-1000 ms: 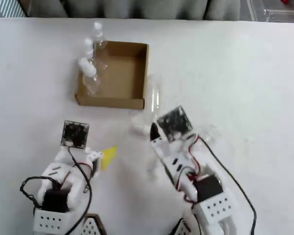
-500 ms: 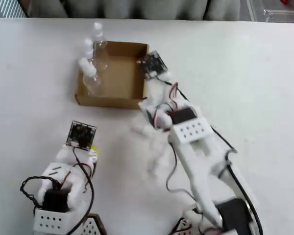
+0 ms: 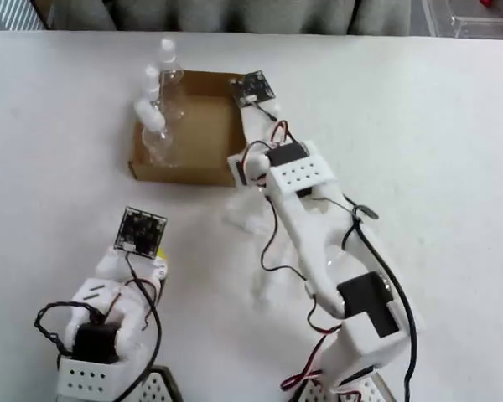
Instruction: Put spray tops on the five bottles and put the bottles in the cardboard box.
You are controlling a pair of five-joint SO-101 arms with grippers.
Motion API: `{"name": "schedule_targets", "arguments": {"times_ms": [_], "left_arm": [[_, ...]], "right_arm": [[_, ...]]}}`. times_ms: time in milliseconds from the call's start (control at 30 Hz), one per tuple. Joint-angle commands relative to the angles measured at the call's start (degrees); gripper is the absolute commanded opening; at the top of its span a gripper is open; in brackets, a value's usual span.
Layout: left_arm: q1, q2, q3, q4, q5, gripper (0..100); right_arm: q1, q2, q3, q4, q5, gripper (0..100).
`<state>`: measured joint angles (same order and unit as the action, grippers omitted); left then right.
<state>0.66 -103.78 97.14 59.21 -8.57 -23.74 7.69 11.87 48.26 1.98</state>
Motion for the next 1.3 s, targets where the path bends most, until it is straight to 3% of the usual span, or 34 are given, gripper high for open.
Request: {"name": "schedule_targets", "arguments": {"times_ms": [0,333,733,1067,1267], "left_arm": [[0.7,-0.2,-0.2,-1.6,-0.5,2],[0.7,-0.2,-0.2,-1.7,-0.5,2],[0.7,-0.2,-0.2,-1.8,-0.5,2],[0.7,-0.2,-0.2,-1.9,-0.5,2],[0.7,-0.2,-0.2,-1.9,-0.5,2]], "right_arm": [[0.3,0.6,-0.3,-0.3,-0.5,27.6],[1.4,7.4,-0.6,-0.4,-0.2,27.6],[1.2,-3.3,-0.2,0.3,-0.3,27.6],[0.0,-7.9,0.1,10.0,-0.4,27.6],[0.0,-8.1,8.5,4.2,-0.4,27.6]]}}
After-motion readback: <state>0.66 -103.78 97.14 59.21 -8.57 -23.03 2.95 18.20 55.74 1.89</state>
